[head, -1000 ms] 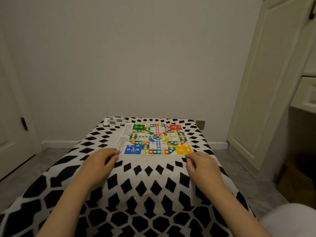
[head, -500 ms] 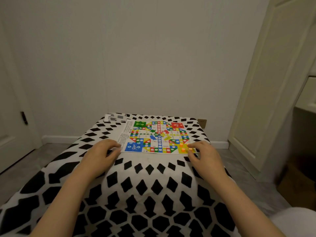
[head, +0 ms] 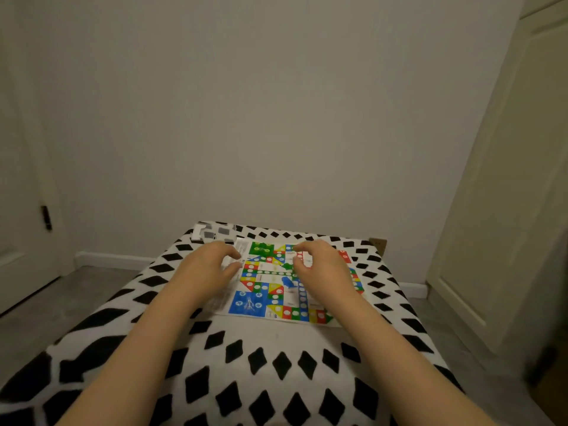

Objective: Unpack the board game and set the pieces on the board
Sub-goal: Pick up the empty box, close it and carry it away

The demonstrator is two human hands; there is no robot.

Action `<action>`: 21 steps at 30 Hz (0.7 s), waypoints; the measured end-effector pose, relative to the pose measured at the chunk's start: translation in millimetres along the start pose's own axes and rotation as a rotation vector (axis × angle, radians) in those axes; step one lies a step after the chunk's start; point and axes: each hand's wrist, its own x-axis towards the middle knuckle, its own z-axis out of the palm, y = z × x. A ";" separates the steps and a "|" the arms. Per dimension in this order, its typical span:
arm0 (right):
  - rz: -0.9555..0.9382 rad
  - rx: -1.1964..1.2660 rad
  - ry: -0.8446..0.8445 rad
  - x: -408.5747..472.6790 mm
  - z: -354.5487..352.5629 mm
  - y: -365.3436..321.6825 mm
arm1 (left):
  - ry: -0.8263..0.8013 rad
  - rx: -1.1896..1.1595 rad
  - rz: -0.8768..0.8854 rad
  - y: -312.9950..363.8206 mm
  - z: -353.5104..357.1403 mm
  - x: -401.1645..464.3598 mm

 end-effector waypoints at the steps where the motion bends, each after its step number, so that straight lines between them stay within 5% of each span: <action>1: -0.009 0.005 -0.005 10.3 4.8 -3.4 | 0.001 0.004 0.005 -1.5 1.4 9.1; 8: -0.024 0.037 -0.085 69.8 32.5 -19.5 | 0.034 0.055 0.005 -18.5 4.0 71.3; 21: -0.001 0.085 -0.362 149.3 94.9 -49.3 | 0.190 0.298 -0.327 -72.6 29.5 131.1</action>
